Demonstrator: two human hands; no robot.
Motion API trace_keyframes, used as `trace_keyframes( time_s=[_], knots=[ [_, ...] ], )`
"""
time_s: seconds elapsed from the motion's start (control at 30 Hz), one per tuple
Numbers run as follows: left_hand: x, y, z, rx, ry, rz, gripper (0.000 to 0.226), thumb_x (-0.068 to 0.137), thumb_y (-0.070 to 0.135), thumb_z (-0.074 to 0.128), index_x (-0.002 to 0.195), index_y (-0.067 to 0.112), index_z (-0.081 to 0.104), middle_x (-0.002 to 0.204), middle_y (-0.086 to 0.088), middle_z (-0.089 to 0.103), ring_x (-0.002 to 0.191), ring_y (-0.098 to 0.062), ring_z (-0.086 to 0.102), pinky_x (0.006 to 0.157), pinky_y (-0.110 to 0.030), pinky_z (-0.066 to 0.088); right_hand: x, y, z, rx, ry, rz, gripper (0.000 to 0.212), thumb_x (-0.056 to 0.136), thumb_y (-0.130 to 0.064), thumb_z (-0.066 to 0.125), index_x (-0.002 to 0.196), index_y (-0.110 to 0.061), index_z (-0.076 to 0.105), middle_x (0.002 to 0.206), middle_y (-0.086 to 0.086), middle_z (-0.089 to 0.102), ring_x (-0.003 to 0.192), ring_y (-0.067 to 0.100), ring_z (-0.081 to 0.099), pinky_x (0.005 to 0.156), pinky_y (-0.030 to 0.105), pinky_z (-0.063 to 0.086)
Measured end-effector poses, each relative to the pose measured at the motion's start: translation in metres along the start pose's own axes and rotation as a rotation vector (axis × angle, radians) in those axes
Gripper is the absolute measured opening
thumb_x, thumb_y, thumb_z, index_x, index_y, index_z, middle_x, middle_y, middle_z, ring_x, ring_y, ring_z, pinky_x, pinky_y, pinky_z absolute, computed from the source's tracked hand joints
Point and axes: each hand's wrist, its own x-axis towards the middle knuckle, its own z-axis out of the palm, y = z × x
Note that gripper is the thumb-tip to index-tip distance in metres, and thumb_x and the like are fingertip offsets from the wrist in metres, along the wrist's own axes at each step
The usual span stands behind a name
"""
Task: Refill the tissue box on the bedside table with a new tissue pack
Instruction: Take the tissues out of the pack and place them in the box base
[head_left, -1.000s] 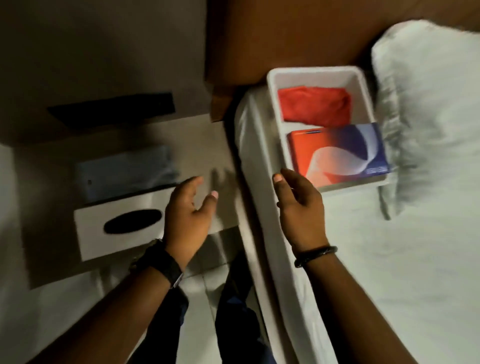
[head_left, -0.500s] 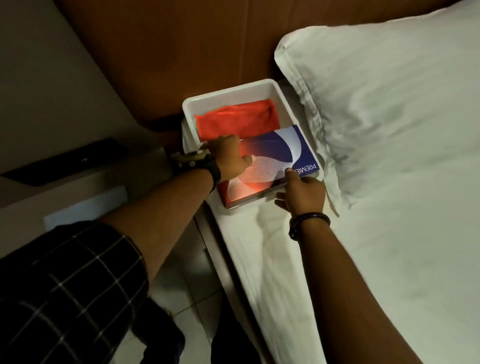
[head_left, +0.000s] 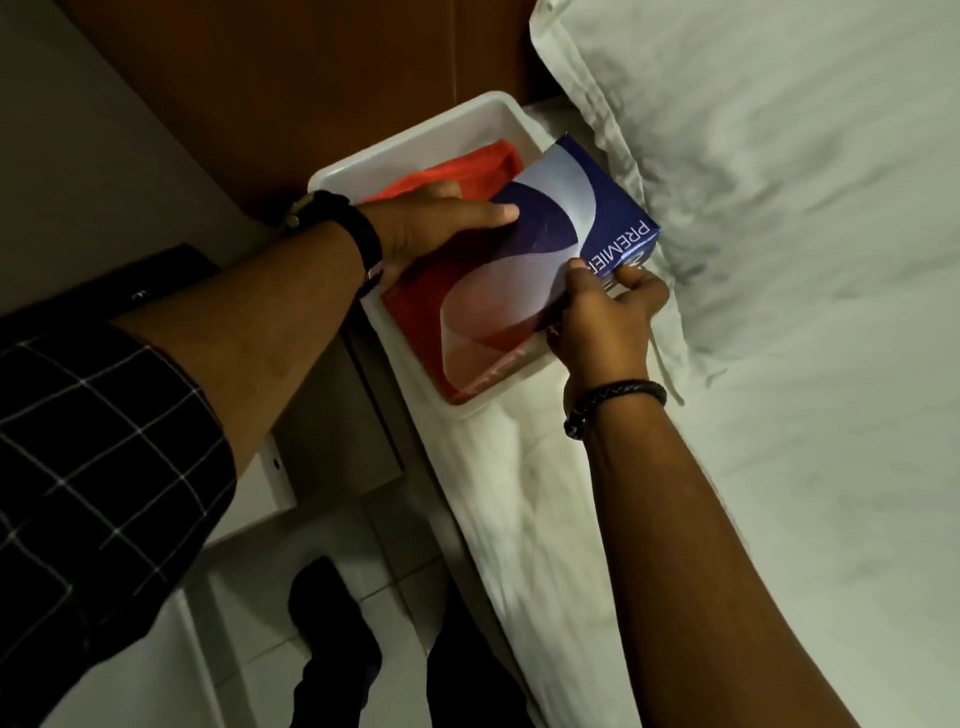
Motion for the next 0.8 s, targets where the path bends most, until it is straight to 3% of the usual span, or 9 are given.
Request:
trace_keyframes(
  time_s=[0.07, 0.13, 0.23, 0.33, 0.43, 0.5, 0.57, 0.7, 0.8],
  knots=[
    [-0.005, 0.005, 0.005, -0.094, -0.022, 0.041, 0.02, 0.085, 0.043, 0.065, 0.07, 0.033, 0.075, 0.08, 0.005, 0.075, 0.082, -0.016, 0.072, 0.069, -0.028, 0.055, 0.0, -0.003, -0.001, 0.022, 0.02, -0.023, 0.031, 0.088, -0.026, 0.059, 0.106, -0.026, 0.034, 0.088, -0.004, 0.064, 0.078, 0.018, 0.067, 0.083, 0.049, 0.057],
    [-0.009, 0.014, 0.009, -0.07, 0.078, 0.09, 0.015, 0.083, 0.046, 0.066, 0.075, 0.035, 0.074, 0.084, 0.01, 0.075, 0.081, -0.008, 0.071, 0.065, -0.022, 0.055, 0.0, -0.009, -0.005, 0.053, 0.008, -0.063, 0.033, 0.088, -0.025, 0.06, 0.109, -0.025, 0.034, 0.073, -0.007, 0.069, 0.07, 0.017, 0.066, 0.079, 0.05, 0.059],
    [-0.02, 0.033, 0.014, -0.053, 0.227, 0.07, 0.049, 0.068, 0.06, 0.072, 0.105, 0.03, 0.062, 0.102, 0.009, 0.071, 0.087, -0.004, 0.069, 0.072, -0.026, 0.055, -0.001, -0.025, -0.021, 0.055, -0.071, -0.129, 0.047, 0.087, -0.028, 0.059, 0.124, -0.028, 0.03, 0.062, -0.014, 0.069, 0.065, 0.017, 0.063, 0.065, 0.037, 0.058],
    [-0.037, 0.05, 0.024, -0.127, 0.088, 0.124, 0.045, 0.082, 0.047, 0.068, 0.12, 0.028, 0.057, 0.114, 0.003, 0.069, 0.099, -0.011, 0.068, 0.086, -0.034, 0.056, -0.004, -0.047, -0.047, -0.03, -0.205, -0.148, 0.062, 0.084, -0.031, 0.055, 0.137, -0.043, 0.026, 0.077, -0.007, 0.071, 0.069, 0.018, 0.067, 0.056, 0.033, 0.056],
    [-0.052, 0.063, 0.05, -0.278, -0.025, 0.199, 0.033, 0.094, 0.024, 0.057, 0.127, 0.014, 0.058, 0.115, -0.004, 0.07, 0.101, -0.016, 0.068, 0.079, -0.026, 0.056, -0.005, -0.068, -0.071, -0.165, -0.254, -0.166, 0.061, 0.082, -0.036, 0.052, 0.137, -0.051, 0.031, 0.1, -0.005, 0.072, 0.08, 0.017, 0.069, 0.051, 0.029, 0.053],
    [-0.059, 0.065, 0.072, -0.396, 0.047, 0.176, 0.035, 0.093, 0.018, 0.059, 0.127, 0.011, 0.057, 0.116, -0.007, 0.069, 0.101, -0.017, 0.068, 0.078, -0.026, 0.055, -0.004, -0.08, -0.09, -0.253, -0.26, -0.177, 0.061, 0.078, -0.042, 0.053, 0.134, -0.055, 0.033, 0.093, -0.009, 0.072, 0.078, 0.014, 0.069, 0.049, 0.027, 0.052],
    [-0.065, 0.054, 0.095, -0.475, 0.057, 0.125, 0.037, 0.091, 0.013, 0.061, 0.127, 0.008, 0.055, 0.12, -0.014, 0.066, 0.106, -0.026, 0.065, 0.087, -0.037, 0.054, -0.004, -0.084, -0.111, -0.353, -0.295, -0.161, 0.064, 0.073, -0.044, 0.055, 0.132, -0.056, 0.033, 0.076, -0.009, 0.069, 0.067, 0.011, 0.066, 0.049, 0.026, 0.052],
    [-0.079, 0.021, 0.148, -0.485, -0.014, -0.159, 0.033, 0.08, 0.021, 0.074, 0.109, 0.023, 0.059, 0.093, -0.003, 0.073, 0.074, -0.018, 0.069, 0.063, -0.03, 0.055, -0.002, -0.066, -0.16, -0.545, -0.341, -0.086, 0.061, 0.07, -0.042, 0.052, 0.127, -0.055, 0.036, 0.061, -0.004, 0.058, 0.057, 0.012, 0.053, 0.059, 0.032, 0.048],
    [-0.08, -0.005, 0.186, -0.45, -0.142, -0.234, 0.023, 0.074, 0.025, 0.076, 0.096, 0.028, 0.068, 0.088, 0.008, 0.075, 0.08, -0.012, 0.072, 0.059, -0.024, 0.055, 0.003, -0.043, -0.184, -0.633, -0.352, -0.088, 0.051, 0.079, -0.035, 0.047, 0.128, -0.046, 0.045, 0.061, -0.009, 0.062, 0.059, 0.008, 0.054, 0.059, 0.024, 0.045]
  ],
)
